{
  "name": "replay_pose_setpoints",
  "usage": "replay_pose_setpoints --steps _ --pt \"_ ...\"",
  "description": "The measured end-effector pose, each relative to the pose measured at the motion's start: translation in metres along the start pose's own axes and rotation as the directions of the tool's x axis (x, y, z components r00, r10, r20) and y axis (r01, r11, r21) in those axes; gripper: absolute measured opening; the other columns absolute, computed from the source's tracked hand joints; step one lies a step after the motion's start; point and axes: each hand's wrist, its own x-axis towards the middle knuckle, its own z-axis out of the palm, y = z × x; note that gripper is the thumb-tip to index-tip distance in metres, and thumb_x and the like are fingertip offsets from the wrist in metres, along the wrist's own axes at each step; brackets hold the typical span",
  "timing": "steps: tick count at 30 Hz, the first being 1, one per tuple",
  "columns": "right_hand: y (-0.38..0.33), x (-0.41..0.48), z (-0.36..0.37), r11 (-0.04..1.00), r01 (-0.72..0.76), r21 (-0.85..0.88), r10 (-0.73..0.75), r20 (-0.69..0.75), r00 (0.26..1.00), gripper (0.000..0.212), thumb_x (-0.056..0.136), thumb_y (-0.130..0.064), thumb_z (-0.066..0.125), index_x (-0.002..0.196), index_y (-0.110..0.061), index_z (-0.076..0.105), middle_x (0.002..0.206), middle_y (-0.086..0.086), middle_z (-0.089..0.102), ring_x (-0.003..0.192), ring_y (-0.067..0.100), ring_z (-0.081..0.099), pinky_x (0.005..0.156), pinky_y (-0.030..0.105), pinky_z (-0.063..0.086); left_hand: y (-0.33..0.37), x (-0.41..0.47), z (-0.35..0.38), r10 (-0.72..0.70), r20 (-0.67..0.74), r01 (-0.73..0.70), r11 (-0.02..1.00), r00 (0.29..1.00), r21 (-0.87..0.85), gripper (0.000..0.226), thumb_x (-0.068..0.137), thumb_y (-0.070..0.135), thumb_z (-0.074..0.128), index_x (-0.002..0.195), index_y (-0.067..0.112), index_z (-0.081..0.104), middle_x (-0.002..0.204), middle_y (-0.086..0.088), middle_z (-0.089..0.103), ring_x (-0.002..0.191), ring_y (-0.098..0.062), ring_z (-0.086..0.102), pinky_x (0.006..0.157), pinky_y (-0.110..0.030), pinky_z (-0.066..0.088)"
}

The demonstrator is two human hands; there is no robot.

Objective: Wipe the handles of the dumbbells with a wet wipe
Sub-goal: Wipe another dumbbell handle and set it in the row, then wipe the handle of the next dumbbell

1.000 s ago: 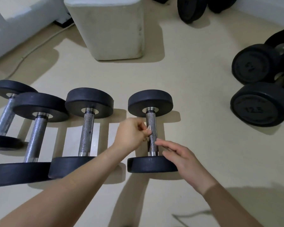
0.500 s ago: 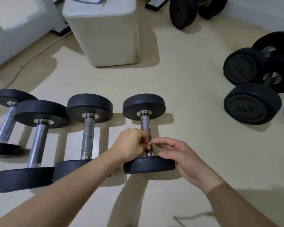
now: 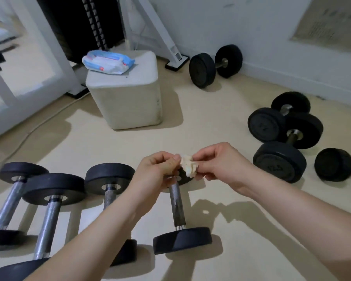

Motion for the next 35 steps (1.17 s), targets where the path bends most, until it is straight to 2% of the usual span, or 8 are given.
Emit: replay_pose_setpoints --steps 5,10,15,20,25,29,31,35 --pt "-0.045 0.001 -0.016 0.953 0.101 -0.284 -0.078 0.091 0.993 0.010 0.074 0.004 0.071 0.079 -0.004 0.069 0.063 0.005 0.063 0.053 0.010 0.051 0.050 0.020 0.041 0.024 -0.004 0.017 0.011 0.005 -0.009 0.957 1.000 -0.291 0.014 0.098 0.014 0.049 0.088 0.009 0.058 0.084 -0.013 0.067 0.077 -0.024 0.062 0.071 -0.033 0.049" --pt "-0.074 -0.004 -0.043 0.898 0.062 -0.435 -0.023 0.094 0.995 0.007 0.078 -0.004 0.073 0.083 -0.006 0.069 0.065 0.003 0.064 0.057 0.010 0.054 0.053 0.020 0.042 0.043 0.003 0.026 0.134 -0.197 -0.201 0.906 0.971 -0.373 0.023 0.098 0.020 0.051 0.078 0.010 0.057 0.063 -0.002 0.061 0.056 -0.012 0.056 0.058 -0.023 0.048" --pt "-0.085 -0.023 -0.062 0.944 -0.003 -0.329 0.009 0.018 1.000 0.008 0.080 -0.006 0.072 0.086 -0.006 0.067 0.066 0.001 0.063 0.056 0.005 0.056 0.057 0.018 0.043 0.060 0.021 0.043 0.164 -0.139 -0.210 0.858 0.977 -0.469 0.020 0.099 0.016 0.049 0.081 0.009 0.053 0.057 0.000 0.048 0.046 -0.007 0.046 0.050 -0.017 0.045" --pt "-0.084 -0.049 -0.095 0.994 -0.032 -0.101 0.025 -0.068 0.997 0.017 0.078 0.007 0.065 0.074 -0.009 0.061 0.069 0.009 0.061 0.055 0.008 0.055 0.056 0.022 0.042 0.058 0.043 0.082 0.144 0.042 -0.109 0.885 0.989 -0.453 0.020 0.100 0.016 0.045 0.082 0.014 0.053 0.076 -0.003 0.063 0.070 -0.013 0.059 0.063 -0.026 0.047" --pt "-0.085 -0.065 -0.122 0.962 0.095 0.257 -0.052 -0.171 0.984 0.026 0.077 0.011 0.046 0.063 -0.011 0.049 0.061 0.008 0.053 0.059 0.020 0.057 0.056 0.028 0.038 0.080 0.042 0.131 0.164 0.093 -0.097 0.861 0.982 -0.500 0.021 0.102 0.015 0.040 0.088 0.005 0.053 0.076 -0.012 0.059 0.049 -0.012 0.052 0.046 -0.020 0.045" --pt "-0.071 -0.072 -0.143 0.958 0.080 0.274 -0.023 -0.204 0.979 0.024 0.076 0.007 0.037 0.073 -0.011 0.053 0.065 0.010 0.053 0.054 0.019 0.053 0.058 0.028 0.037 0.105 0.033 0.164 0.215 0.090 -0.164 0.907 0.973 -0.388 0.019 0.102 0.014 0.043 0.089 0.005 0.054 0.070 -0.010 0.054 0.046 -0.010 0.040 0.042 -0.019 0.036" --pt "-0.060 -0.079 -0.165 0.972 0.027 0.234 0.018 -0.189 0.982 0.025 0.081 -0.004 0.039 0.086 -0.013 0.062 0.075 0.010 0.056 0.063 0.020 0.056 0.065 0.029 0.041 0.111 0.031 0.186 0.238 0.119 -0.204 0.948 0.964 -0.244 0.019 0.101 0.016 0.044 0.086 0.008 0.053 0.062 -0.005 0.052 0.041 -0.009 0.038 0.042 -0.020 0.033" --pt "-0.048 -0.095 -0.216 0.977 -0.016 0.212 -0.007 0.105 0.994 0.054 0.084 -0.067 0.043 0.127 -0.037 0.056 0.126 -0.001 0.061 0.121 0.013 0.051 0.101 0.046 0.030 0.117 0.032 0.235 0.273 0.228 -0.280 0.960 0.935 -0.001 0.017 0.099 0.018 0.051 0.083 0.011 0.051 0.061 -0.004 0.051 0.035 -0.007 0.045 0.039 -0.016 0.036"
